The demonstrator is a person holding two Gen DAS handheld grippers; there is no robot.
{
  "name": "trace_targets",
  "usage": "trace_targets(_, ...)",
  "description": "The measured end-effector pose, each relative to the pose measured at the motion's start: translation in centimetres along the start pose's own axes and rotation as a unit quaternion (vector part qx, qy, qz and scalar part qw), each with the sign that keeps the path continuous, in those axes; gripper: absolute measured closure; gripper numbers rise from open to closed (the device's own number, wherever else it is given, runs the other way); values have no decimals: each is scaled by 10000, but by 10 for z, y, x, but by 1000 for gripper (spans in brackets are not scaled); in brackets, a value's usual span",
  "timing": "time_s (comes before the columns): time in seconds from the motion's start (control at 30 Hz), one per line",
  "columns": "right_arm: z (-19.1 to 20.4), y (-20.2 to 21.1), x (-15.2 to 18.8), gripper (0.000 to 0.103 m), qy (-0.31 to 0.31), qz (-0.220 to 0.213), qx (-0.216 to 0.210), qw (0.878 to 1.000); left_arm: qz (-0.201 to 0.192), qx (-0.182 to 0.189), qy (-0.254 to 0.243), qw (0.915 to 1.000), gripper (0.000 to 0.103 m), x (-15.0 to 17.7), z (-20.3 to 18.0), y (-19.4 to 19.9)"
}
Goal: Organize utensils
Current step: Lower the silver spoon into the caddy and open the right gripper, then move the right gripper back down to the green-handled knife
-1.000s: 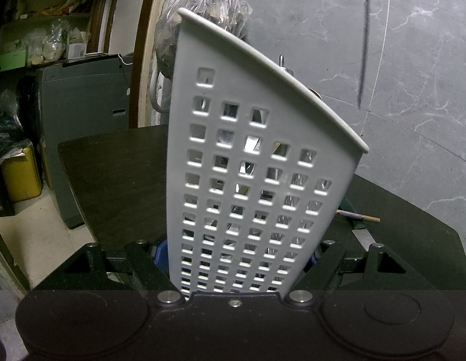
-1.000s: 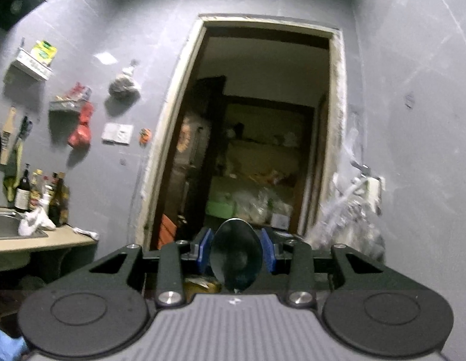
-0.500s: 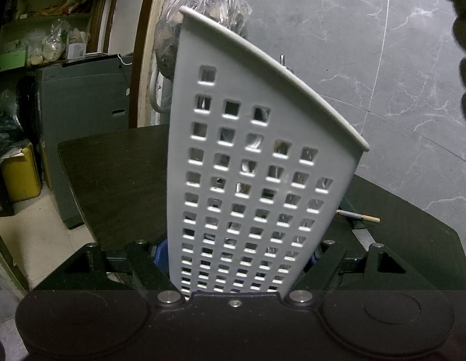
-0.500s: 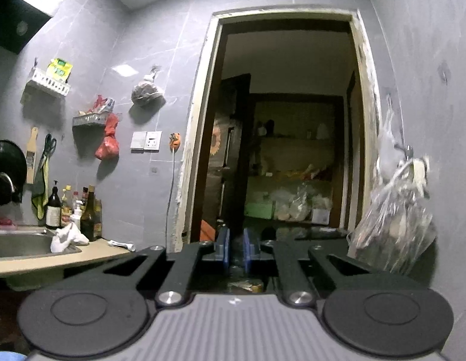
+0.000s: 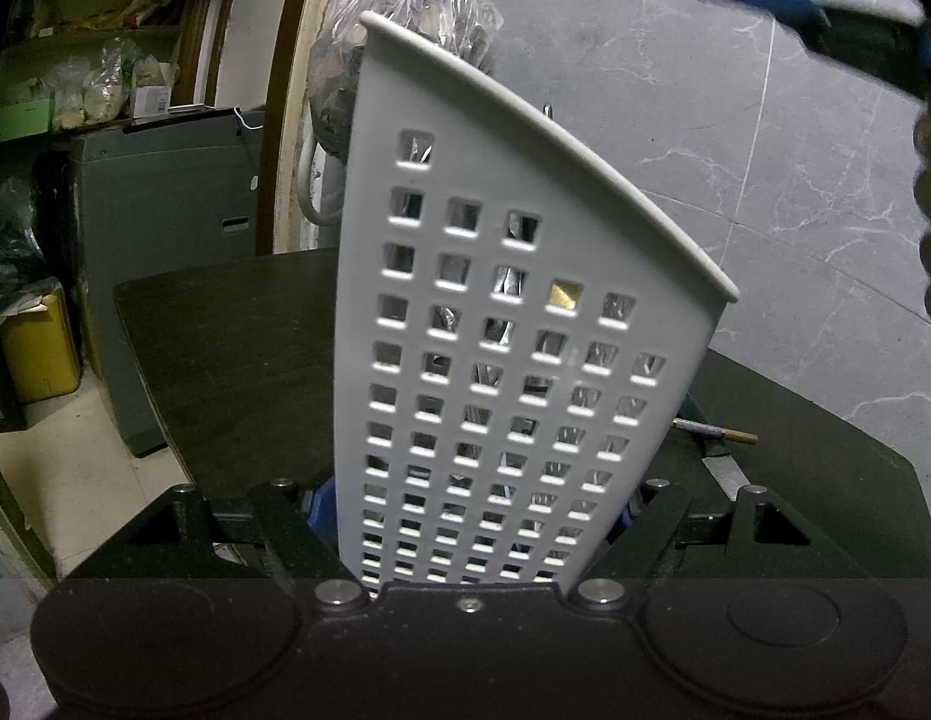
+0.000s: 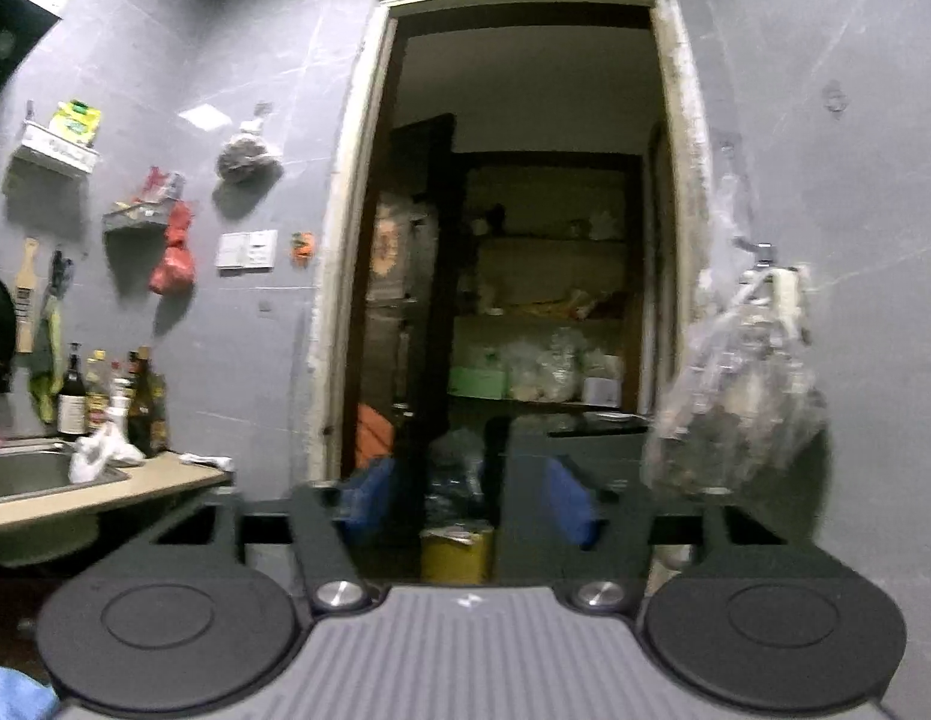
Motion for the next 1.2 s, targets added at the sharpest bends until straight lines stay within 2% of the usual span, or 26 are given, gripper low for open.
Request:
trace_targets(0.13,-31,18,10,7,-145,75,516,9985,3,-1,-1,10000,24,0,0,0)
trace_targets(0.23,-57,34,21,1,-316,142,963,9948,3,0,2,10000,24,0,0,0)
trace_targets(0.43,-98,60,48,0,-653,371,1677,9830,5,-2,-1,10000,23,0,0,0)
trace_targets(0.67,-126,74,89,0,-941,948,2343,9629,12,-9,-9,10000,23,0,1,-1)
trace_targets(0.9,-147,83,137,0,-1291,1591,2897,9349,18,-8,-17,10000,23,1,1,-1)
trace_targets(1.07,-160,76,168,0,-1297,2160,3237,9120,17,-6,-6,10000,23,1,1,-1)
trace_targets(1.2,-173,63,184,0,-1207,2500,3400,8985,22,-9,-13,10000,23,1,1,-1)
Point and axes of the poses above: each gripper's, at about its wrist camera, not at the fingertips, and y roughly against the way its jaws point, z to its left, x to its underside, the point moved 8 cm from there along -y, roughly the way its jaws point, and after that the axes turned 8 degrees about -y, right-handed, at the moved point
